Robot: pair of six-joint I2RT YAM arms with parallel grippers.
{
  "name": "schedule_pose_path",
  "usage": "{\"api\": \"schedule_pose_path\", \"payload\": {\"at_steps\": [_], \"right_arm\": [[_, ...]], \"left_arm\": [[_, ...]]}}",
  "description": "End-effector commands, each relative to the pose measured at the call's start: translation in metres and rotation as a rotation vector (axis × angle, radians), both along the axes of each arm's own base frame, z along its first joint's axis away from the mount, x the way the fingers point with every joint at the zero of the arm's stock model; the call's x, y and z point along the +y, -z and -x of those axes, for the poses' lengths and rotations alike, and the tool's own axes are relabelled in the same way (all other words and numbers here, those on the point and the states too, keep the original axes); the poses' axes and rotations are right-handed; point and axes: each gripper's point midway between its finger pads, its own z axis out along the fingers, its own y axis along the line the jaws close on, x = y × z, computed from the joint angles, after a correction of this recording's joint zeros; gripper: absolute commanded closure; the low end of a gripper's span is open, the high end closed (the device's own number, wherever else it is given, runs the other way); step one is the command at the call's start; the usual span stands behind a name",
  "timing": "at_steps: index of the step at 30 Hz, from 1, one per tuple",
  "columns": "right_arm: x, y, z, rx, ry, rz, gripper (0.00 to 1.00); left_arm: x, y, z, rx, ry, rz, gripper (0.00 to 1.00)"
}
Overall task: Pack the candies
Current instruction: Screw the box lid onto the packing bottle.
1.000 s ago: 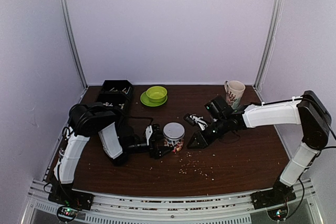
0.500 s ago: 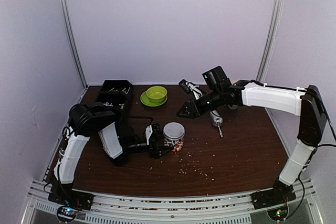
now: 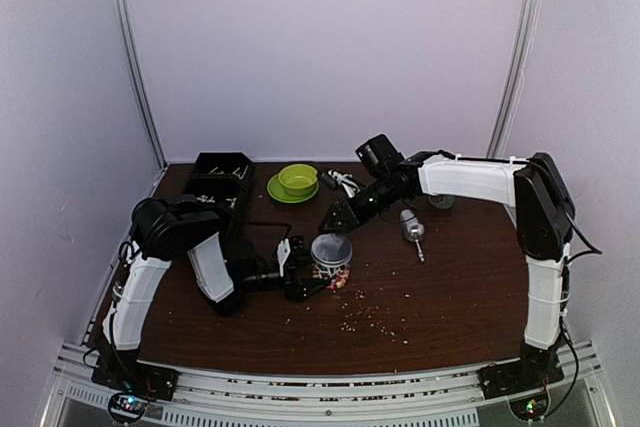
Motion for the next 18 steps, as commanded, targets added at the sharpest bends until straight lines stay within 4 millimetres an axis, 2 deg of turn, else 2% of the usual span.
{"api": "schedule_pose_path", "payload": {"at_steps": [1, 6, 12, 16, 18], "right_arm": [[0.000, -0.002, 0.011, 0.008, -0.050, -0.017, 0.57], [-0.003, 0.004, 0.016, 0.017, -0.053, -0.010, 0.66], [-0.005, 0.012, 0.015, 0.020, -0.046, 0.006, 0.65], [-0.008, 0.011, 0.016, 0.018, -0.038, 0.012, 0.80], [-0.012, 0.013, 0.018, 0.013, -0.030, 0.022, 0.82]], "left_arm": [[0.004, 0.023, 0.002, 0.079, 0.006, -0.030, 0.25], [0.003, 0.023, 0.002, 0.078, 0.007, -0.030, 0.25], [0.004, 0.023, 0.002, 0.078, 0.006, -0.031, 0.25], [0.004, 0.023, 0.002, 0.078, 0.000, -0.031, 0.25], [0.005, 0.023, 0.001, 0.080, -0.006, -0.032, 0.25]]}}
